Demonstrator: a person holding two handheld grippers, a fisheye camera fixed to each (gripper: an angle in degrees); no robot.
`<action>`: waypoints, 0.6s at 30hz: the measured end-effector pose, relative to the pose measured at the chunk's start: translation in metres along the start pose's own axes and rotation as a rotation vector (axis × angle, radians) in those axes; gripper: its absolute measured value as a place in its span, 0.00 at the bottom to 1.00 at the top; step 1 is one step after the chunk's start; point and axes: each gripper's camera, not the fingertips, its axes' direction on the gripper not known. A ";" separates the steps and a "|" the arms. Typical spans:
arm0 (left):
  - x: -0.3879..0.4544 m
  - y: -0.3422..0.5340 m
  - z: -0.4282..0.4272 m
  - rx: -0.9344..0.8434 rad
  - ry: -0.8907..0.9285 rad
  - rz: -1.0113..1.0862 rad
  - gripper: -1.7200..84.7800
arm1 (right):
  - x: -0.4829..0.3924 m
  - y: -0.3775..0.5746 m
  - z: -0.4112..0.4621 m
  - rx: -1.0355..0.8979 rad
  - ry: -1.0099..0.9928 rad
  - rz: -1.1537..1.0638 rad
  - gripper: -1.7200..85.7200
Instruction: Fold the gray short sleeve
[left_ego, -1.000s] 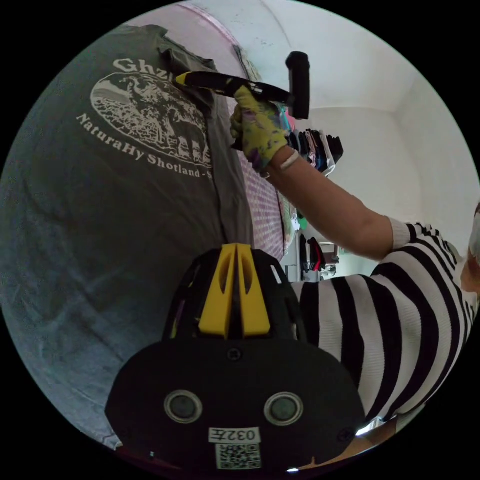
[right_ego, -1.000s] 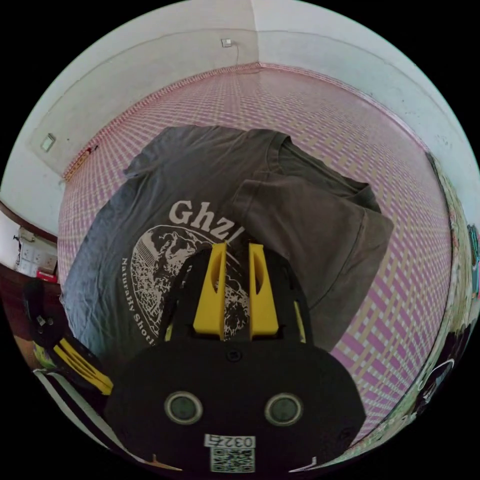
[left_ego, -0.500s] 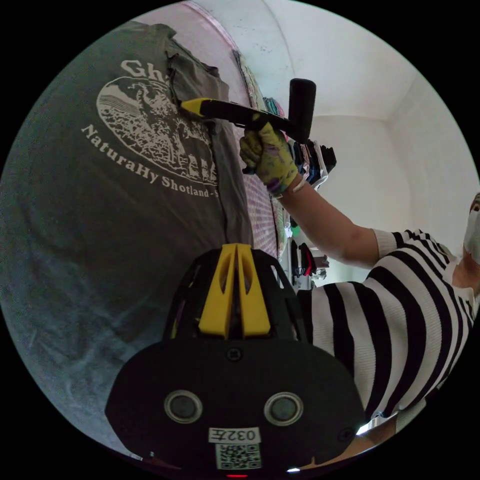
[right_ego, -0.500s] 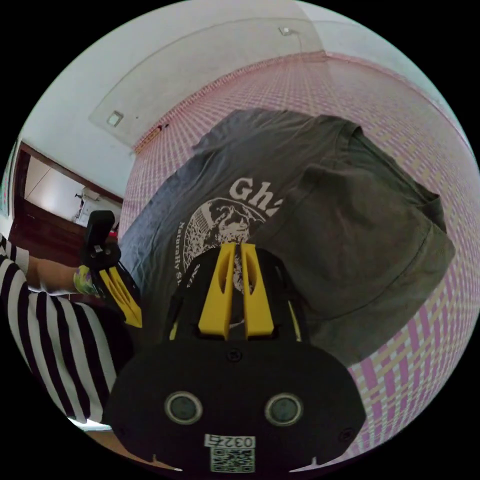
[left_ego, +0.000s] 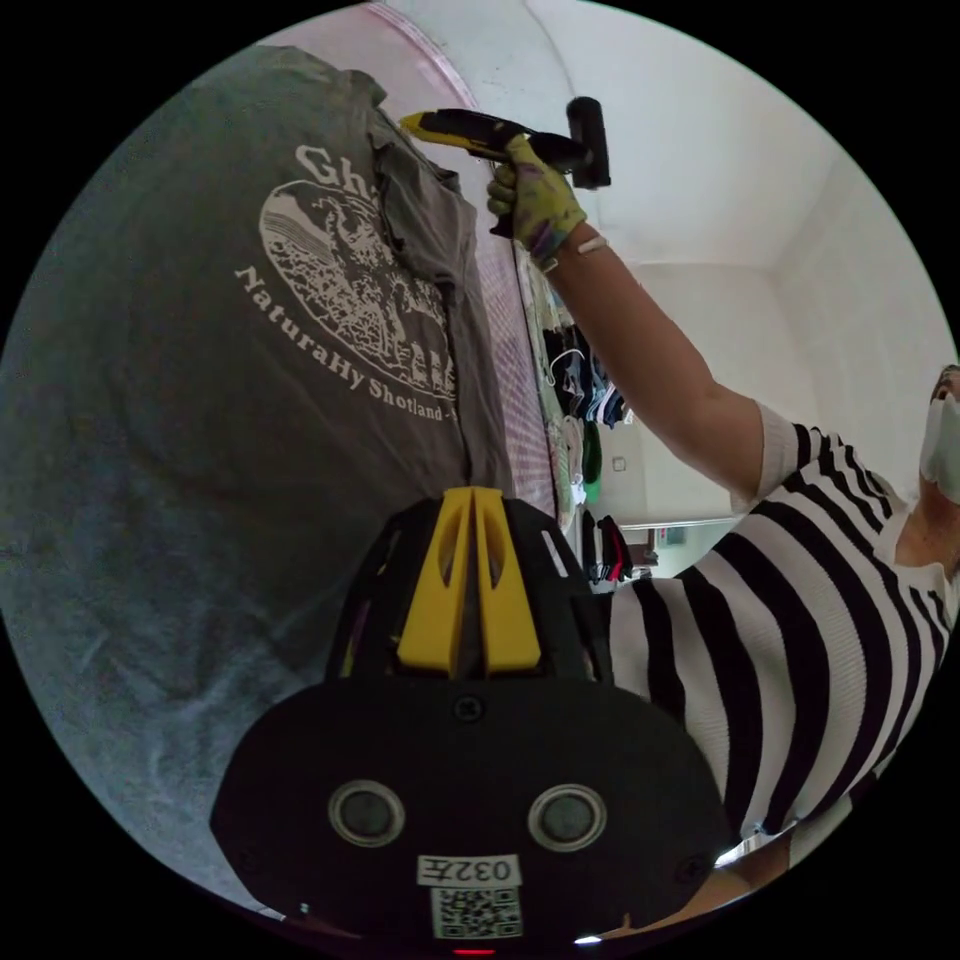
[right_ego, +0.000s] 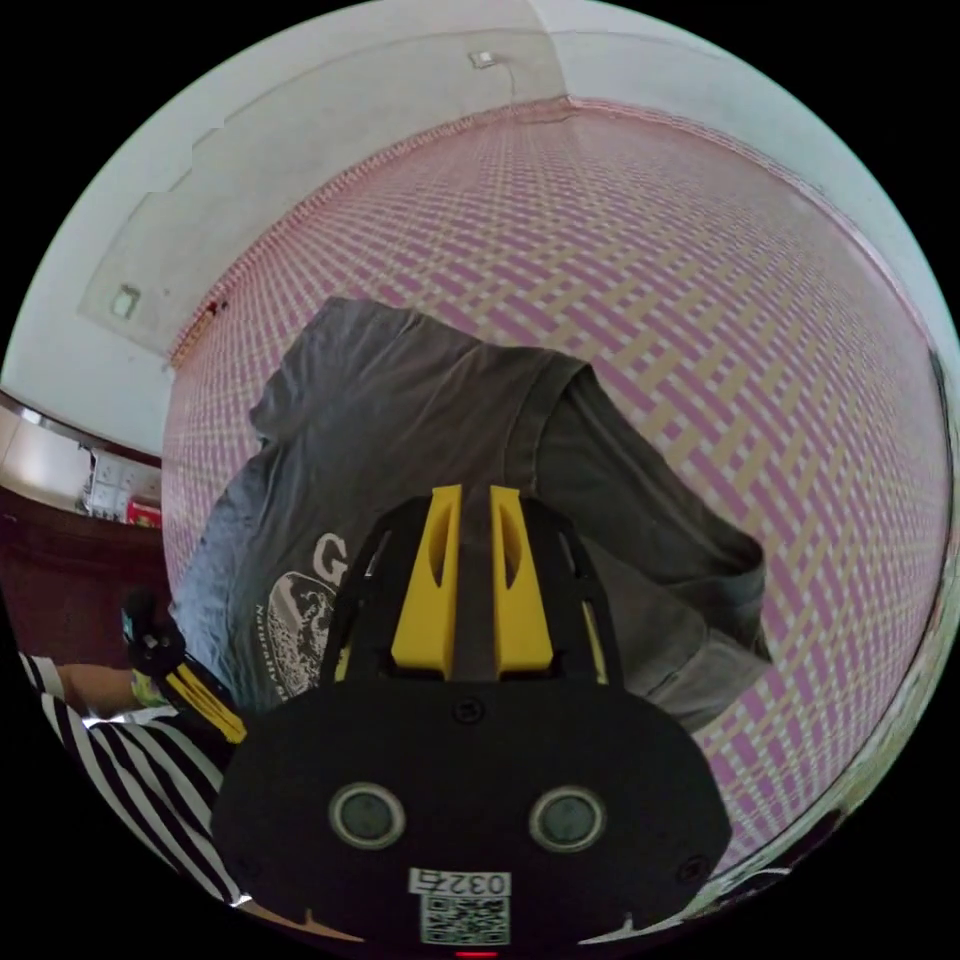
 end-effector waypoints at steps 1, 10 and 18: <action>0.001 -0.001 -0.004 0.016 0.004 0.001 0.01 | -0.006 -0.011 0.008 -0.047 0.013 -0.033 0.09; -0.013 0.000 -0.024 0.069 -0.038 -0.042 0.01 | -0.036 -0.034 0.014 -0.146 0.090 -0.148 0.01; -0.030 0.004 -0.021 0.062 -0.089 -0.090 0.01 | -0.047 -0.047 0.013 -0.136 0.026 -0.174 0.05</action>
